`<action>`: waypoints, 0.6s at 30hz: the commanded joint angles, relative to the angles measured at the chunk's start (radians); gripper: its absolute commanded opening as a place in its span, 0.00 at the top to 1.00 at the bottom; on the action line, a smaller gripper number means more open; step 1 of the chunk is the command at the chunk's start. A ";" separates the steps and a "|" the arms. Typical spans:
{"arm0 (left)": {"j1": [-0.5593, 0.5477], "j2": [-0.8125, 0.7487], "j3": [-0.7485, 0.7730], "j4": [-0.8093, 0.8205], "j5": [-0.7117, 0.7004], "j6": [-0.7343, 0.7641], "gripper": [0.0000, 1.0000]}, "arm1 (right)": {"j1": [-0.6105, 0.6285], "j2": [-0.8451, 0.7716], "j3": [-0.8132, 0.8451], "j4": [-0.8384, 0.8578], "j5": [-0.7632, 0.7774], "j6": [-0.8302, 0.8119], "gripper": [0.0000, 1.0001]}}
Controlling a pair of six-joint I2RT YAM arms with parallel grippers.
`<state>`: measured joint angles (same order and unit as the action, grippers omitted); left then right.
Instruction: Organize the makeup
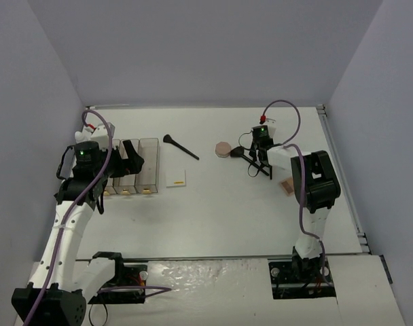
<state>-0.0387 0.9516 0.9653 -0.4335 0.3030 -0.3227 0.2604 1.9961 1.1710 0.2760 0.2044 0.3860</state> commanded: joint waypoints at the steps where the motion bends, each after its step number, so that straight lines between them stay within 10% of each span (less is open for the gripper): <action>1: 0.000 -0.002 0.013 0.097 0.055 -0.029 0.12 | -0.004 -0.017 0.049 0.022 0.026 -0.018 0.99; 18: -0.389 0.098 0.030 0.329 -0.095 -0.236 0.07 | 0.226 -0.629 -0.338 0.423 -0.424 -0.127 1.00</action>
<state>-0.2936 0.9925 0.9512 -0.2860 0.2929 -0.4692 0.3636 1.5041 0.9637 0.4504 -0.0666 0.2822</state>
